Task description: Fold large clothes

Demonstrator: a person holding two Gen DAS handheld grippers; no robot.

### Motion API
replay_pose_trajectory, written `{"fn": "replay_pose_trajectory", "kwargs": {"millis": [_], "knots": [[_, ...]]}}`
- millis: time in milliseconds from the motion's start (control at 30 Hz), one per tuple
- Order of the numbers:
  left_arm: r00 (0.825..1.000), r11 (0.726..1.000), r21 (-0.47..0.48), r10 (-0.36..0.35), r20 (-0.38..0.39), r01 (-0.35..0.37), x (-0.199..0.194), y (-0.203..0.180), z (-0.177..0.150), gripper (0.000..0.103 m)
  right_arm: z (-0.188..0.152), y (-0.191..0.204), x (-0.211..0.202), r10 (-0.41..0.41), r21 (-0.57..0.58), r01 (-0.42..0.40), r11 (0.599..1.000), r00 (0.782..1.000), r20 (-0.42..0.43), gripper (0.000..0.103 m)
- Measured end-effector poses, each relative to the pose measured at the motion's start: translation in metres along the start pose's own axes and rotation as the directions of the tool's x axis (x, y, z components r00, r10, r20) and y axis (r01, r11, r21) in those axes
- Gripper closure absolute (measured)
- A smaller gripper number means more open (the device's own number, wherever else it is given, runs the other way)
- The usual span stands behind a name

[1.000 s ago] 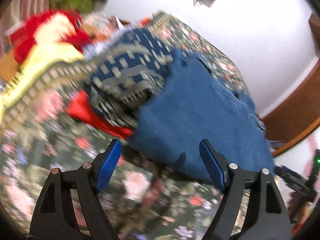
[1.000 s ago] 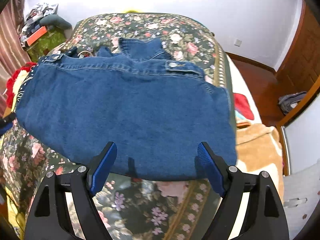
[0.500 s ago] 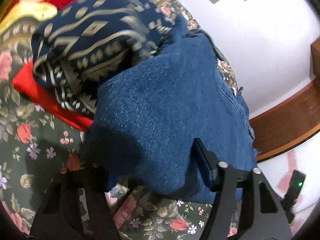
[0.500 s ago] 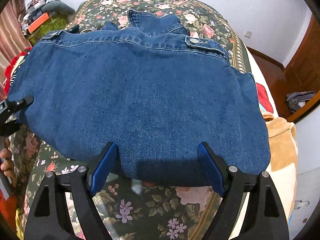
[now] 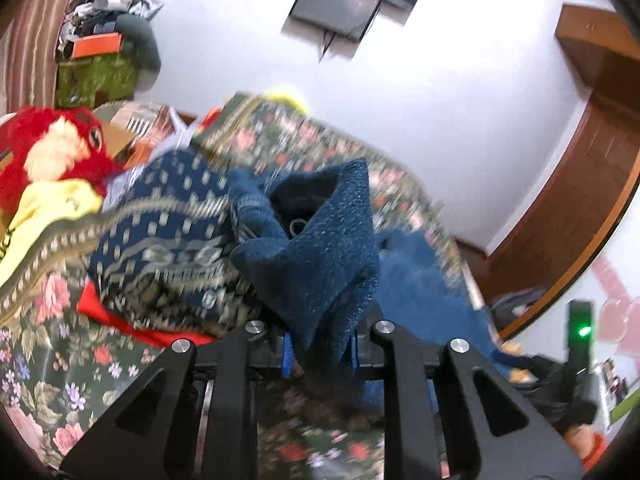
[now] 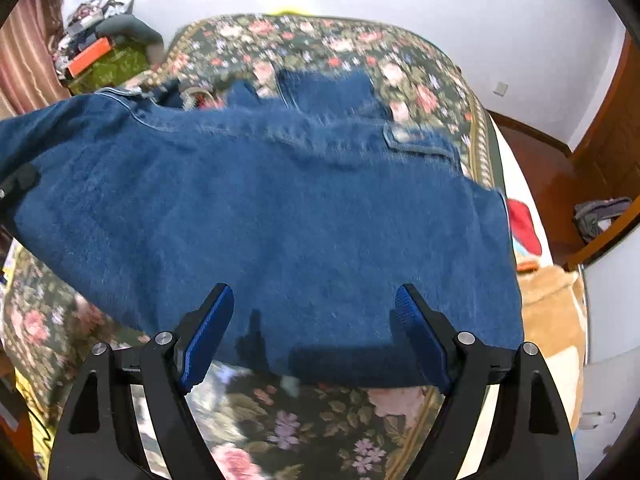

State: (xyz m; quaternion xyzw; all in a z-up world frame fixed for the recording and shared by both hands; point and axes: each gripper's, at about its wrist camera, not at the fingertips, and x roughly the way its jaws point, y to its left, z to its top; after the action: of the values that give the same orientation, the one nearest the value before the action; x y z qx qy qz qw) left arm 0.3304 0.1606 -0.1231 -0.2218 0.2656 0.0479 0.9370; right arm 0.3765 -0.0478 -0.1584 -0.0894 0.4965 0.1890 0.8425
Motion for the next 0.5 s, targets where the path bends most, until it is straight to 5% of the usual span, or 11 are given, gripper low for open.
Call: {"fn": "replay_pose_trajectory", "kwargs": {"millis": [200,500], "knots": [[0.994,1.000,-0.016,-0.009,0.113,0.011,-0.023,-0.011,0.020,0.085,0.008,0.045,0.023,0.076,-0.113,-0.081,0.990,0.996,-0.043,0.022],[0.997,0.996,0.082,0.030,0.077,-0.036,-0.007,-0.034,0.015,0.086,0.002,0.047,0.069,0.232,-0.049,-0.247,0.968,0.950,-0.210,0.021]]}}
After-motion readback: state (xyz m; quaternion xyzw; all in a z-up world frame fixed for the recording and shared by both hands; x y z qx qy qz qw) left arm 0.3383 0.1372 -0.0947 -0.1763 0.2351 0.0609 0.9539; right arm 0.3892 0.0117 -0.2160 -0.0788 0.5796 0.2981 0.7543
